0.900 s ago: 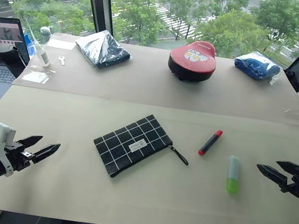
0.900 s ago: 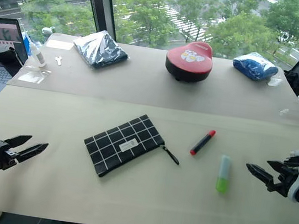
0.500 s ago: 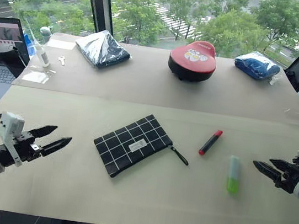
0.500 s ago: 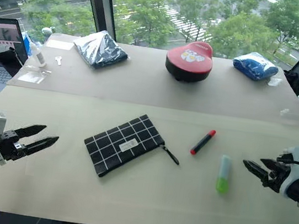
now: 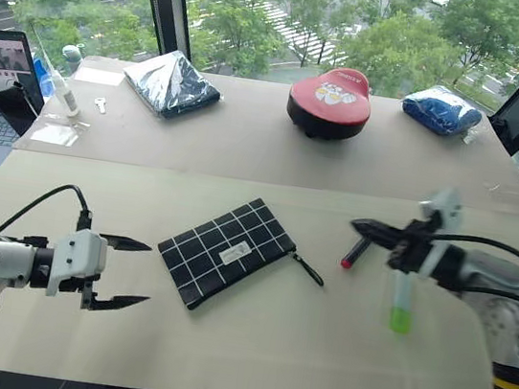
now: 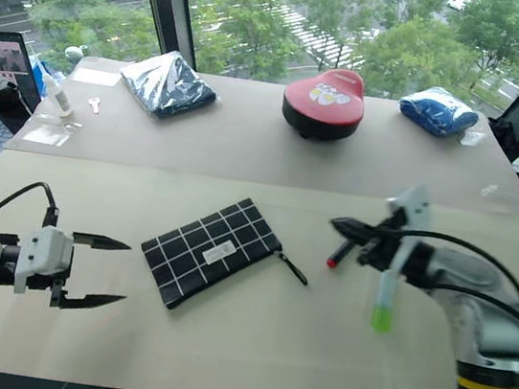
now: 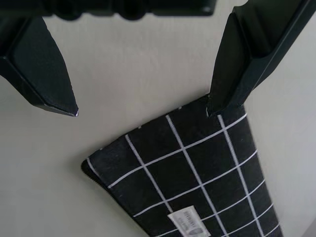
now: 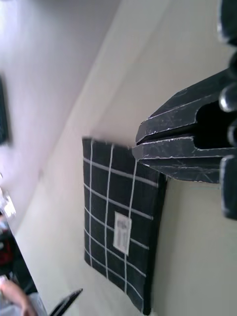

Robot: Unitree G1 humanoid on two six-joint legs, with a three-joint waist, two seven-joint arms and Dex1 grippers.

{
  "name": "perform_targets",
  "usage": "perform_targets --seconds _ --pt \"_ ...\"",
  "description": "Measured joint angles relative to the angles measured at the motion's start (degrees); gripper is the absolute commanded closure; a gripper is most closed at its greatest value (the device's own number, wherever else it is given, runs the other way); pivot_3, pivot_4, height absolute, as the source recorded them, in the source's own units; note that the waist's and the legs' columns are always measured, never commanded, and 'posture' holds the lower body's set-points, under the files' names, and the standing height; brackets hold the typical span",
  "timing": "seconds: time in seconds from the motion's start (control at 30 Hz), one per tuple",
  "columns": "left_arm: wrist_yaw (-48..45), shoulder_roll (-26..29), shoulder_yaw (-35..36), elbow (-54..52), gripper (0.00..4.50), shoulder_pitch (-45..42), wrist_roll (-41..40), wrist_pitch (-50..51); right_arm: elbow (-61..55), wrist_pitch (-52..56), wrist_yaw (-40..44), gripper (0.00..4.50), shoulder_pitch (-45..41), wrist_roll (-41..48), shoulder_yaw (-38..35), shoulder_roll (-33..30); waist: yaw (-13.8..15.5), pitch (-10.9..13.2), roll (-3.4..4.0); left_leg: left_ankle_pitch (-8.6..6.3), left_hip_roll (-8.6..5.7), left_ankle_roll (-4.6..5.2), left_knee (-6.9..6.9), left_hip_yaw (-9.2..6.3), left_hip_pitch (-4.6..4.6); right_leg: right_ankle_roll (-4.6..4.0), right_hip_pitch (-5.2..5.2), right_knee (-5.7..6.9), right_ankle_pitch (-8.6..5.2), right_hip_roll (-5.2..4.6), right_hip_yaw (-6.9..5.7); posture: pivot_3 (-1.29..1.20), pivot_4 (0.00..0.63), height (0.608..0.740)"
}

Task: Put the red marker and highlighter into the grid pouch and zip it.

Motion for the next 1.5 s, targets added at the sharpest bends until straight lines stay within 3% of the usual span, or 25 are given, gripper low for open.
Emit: perform_targets --seconds 0.13,0.4,1.17,1.5 --pt "0.33 0.61 -0.92 -2.73 0.0 1.64 0.5 1.0 4.75 -5.86 -1.52 4.46 -4.67 -11.15 9.5 1.0 -0.12 0.01 0.01 -0.01 -0.08 -0.01 0.07 0.06 0.01 0.01 0.06 -0.08 0.0 -0.06 -0.22 0.0 0.15 0.74" --pt "2.14 -0.79 -4.83 -5.39 0.0 1.5 1.89 -0.93 12.51 -13.55 -1.31 4.46 -9.82 -21.01 18.3 6.78 -0.22 0.01 0.01 0.07 -0.05 -0.14 0.06 0.06 0.04 0.0 0.13 0.01 0.0 0.06 -0.44 0.0 0.15 0.74" --pt "3.64 -1.32 -8.49 -1.42 0.0 -1.79 5.58 -7.2 16.54 -16.24 0.05 4.46 -13.03 -30.34 22.67 10.72 -0.22 0.0 0.0 0.11 -0.06 -0.21 0.08 0.03 0.29 -0.01 0.22 0.12 0.0 0.15 -0.47 0.0 0.15 0.74" --pt "10.76 -7.4 -11.79 7.6 0.0 -6.88 12.49 -23.94 17.2 -17.12 0.59 4.46 -13.07 -31.18 22.45 10.85 -0.08 -0.02 0.0 0.12 -0.1 -0.23 0.09 0.04 0.4 -0.02 0.27 0.27 0.01 0.09 -0.47 0.0 0.15 0.74"
